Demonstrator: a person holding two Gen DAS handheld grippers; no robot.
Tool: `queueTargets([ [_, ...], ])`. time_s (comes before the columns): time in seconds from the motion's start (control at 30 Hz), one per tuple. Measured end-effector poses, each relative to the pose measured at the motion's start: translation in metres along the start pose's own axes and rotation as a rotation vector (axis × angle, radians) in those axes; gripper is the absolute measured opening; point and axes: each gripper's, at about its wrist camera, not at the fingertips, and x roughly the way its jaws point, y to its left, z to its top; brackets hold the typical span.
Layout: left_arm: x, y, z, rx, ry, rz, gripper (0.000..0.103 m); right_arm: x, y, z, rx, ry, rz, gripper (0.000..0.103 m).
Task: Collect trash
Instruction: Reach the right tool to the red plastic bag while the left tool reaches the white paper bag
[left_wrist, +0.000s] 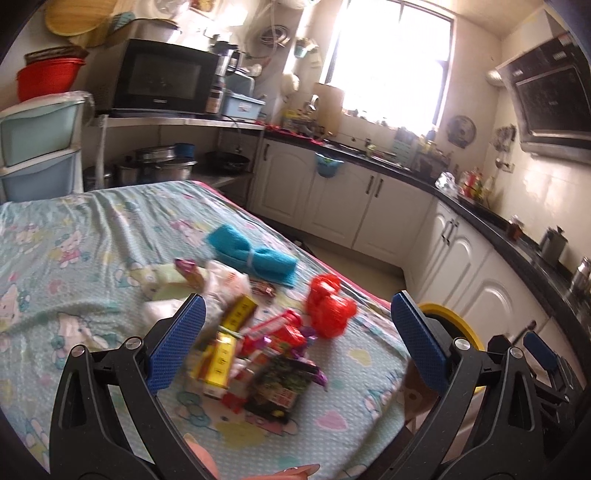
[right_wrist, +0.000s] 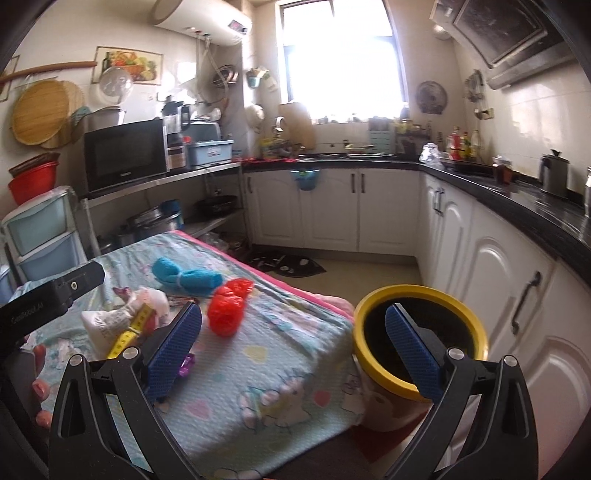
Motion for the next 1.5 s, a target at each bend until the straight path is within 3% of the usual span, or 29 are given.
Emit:
queueTargets([
  [0.33,-0.002,0.046,0.018,-0.068,-0.025,0.107,0.092,0.032,0.029,0.022,-0.030,0.026,0.112,0.097],
  [0.73,0.017,0.095,0.015,-0.132,0.032,0.180,0.092,0.088,0.047,0.036,-0.027,0.110,0.188,0.097],
  [1.1,0.053,0.125,-0.012,-0.229,0.145,0.093,0.092,0.174,0.058,0.009,-0.065,0.329,0.198,0.097],
  [1.17,0.057,0.128,-0.016,-0.256,0.149,0.047,0.092,0.184,0.060,0.005,-0.064,0.353,0.206,0.097],
  [1.37,0.068,0.125,-0.018,-0.257,0.181,0.017,0.092,0.212,0.062,-0.002,-0.026,0.419,0.243,0.097],
  [1.5,0.072,0.124,-0.017,-0.240,0.189,0.016,0.075,0.225,0.060,-0.005,0.013,0.467,0.270,0.082],
])
